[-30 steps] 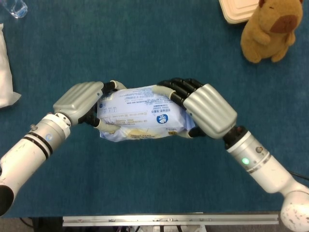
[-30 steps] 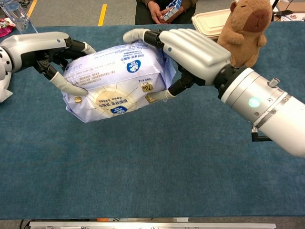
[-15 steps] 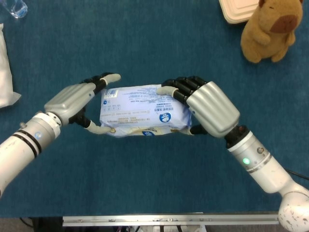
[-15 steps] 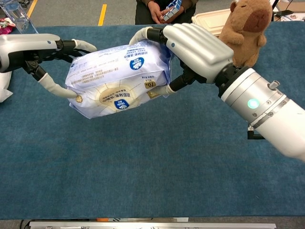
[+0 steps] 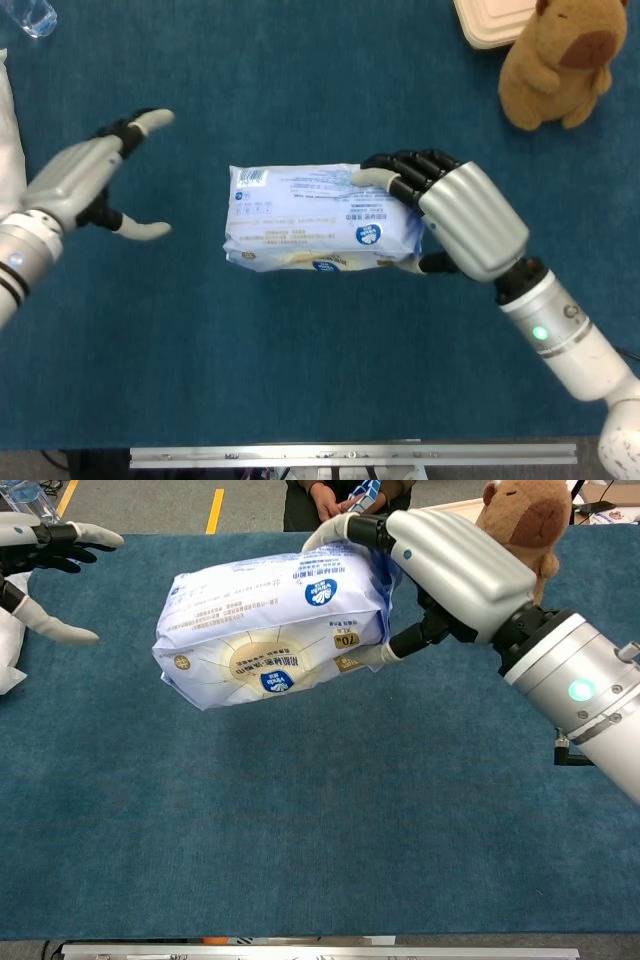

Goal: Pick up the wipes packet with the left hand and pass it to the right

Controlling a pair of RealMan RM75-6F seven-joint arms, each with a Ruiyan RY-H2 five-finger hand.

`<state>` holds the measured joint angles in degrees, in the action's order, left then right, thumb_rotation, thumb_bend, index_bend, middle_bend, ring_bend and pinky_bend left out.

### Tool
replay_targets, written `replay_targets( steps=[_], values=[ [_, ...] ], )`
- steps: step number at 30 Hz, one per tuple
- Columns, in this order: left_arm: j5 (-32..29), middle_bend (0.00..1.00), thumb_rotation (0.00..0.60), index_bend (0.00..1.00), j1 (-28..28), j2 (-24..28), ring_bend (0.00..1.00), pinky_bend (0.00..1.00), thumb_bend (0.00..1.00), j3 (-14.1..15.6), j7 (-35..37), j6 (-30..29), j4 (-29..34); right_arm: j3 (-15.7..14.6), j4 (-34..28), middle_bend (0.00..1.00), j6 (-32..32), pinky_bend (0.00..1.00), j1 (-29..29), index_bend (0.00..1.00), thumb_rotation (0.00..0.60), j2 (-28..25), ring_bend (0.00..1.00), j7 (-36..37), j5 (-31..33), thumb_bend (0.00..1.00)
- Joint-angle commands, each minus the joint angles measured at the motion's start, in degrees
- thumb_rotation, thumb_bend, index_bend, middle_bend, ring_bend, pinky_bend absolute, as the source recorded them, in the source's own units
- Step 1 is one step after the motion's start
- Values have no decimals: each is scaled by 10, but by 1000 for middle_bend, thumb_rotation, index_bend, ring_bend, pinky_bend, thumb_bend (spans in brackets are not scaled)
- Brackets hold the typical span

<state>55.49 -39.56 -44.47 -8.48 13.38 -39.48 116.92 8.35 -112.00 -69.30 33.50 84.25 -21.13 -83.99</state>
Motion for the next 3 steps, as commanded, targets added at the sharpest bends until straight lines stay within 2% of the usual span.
replay_targets(
  steps=[1, 3],
  values=[
    [8, 0, 600, 0, 10, 10, 0, 47, 163, -4, 14, -4, -3, -4, 0, 461, -1, 726, -2, 510, 600, -2, 529, 4, -6, 531],
    [14, 0, 600, 0, 15, 15, 0, 47, 163, -5, 19, -5, -4, -4, -1, 461, -2, 726, -2, 510, 600, -3, 529, 6, -9, 532]
  ],
)
